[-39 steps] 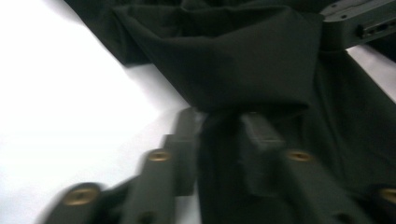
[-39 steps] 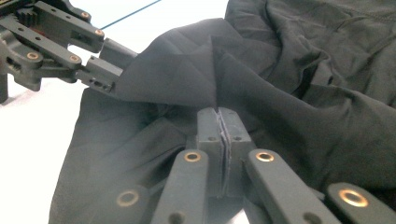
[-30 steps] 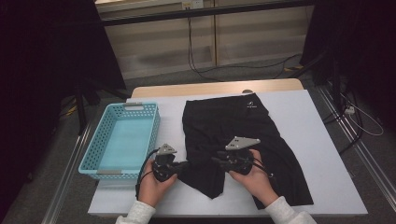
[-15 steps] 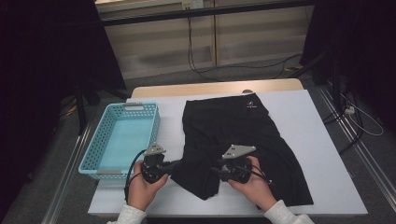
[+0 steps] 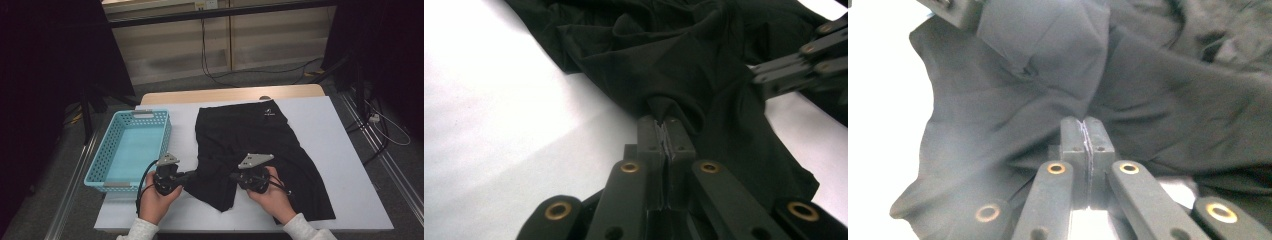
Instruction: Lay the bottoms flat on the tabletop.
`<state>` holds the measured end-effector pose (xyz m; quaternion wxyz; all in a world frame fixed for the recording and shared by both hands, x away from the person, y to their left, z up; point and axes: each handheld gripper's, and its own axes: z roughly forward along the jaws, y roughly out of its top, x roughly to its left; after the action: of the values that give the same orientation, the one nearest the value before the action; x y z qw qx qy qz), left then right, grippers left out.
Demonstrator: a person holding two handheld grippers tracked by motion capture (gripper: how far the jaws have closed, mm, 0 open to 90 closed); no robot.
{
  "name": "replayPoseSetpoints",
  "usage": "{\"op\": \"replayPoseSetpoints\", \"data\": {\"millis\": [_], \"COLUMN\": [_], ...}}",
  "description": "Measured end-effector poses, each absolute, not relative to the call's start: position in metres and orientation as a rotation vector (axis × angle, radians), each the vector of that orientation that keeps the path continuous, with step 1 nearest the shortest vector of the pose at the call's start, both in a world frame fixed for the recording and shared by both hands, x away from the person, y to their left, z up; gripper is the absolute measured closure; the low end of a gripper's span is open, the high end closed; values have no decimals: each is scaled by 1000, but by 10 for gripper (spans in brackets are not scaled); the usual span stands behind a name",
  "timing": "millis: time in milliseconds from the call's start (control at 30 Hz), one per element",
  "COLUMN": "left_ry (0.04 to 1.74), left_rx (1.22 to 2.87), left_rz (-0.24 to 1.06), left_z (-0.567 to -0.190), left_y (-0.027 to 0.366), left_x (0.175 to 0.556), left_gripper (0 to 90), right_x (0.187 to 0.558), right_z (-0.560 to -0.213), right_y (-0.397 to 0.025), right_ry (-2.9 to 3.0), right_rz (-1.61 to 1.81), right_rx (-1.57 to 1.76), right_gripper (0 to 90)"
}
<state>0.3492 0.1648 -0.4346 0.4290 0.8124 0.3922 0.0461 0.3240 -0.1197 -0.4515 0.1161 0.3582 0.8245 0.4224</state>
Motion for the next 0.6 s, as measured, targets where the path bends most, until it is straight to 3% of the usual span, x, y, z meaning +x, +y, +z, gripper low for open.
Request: {"op": "replayPoseSetpoints", "data": {"millis": [167,467,600], "left_ry": [978,978,982], "left_rx": [2021,2031,2052], "left_rz": [121,139,130], "left_z": [-439,-446,-452], "left_y": [162,157,155], "left_x": [351,354,354], "left_gripper": [834,598,559], "right_x": [323,334,334], "right_z": [-442,-452,-454], "right_y": [-140,-156,-153], "right_ry": [2373,2339,2353], "right_rz": [1252,1195,1180], "right_rx": [1093,1168,1155], "right_gripper": [900,900,898]}}
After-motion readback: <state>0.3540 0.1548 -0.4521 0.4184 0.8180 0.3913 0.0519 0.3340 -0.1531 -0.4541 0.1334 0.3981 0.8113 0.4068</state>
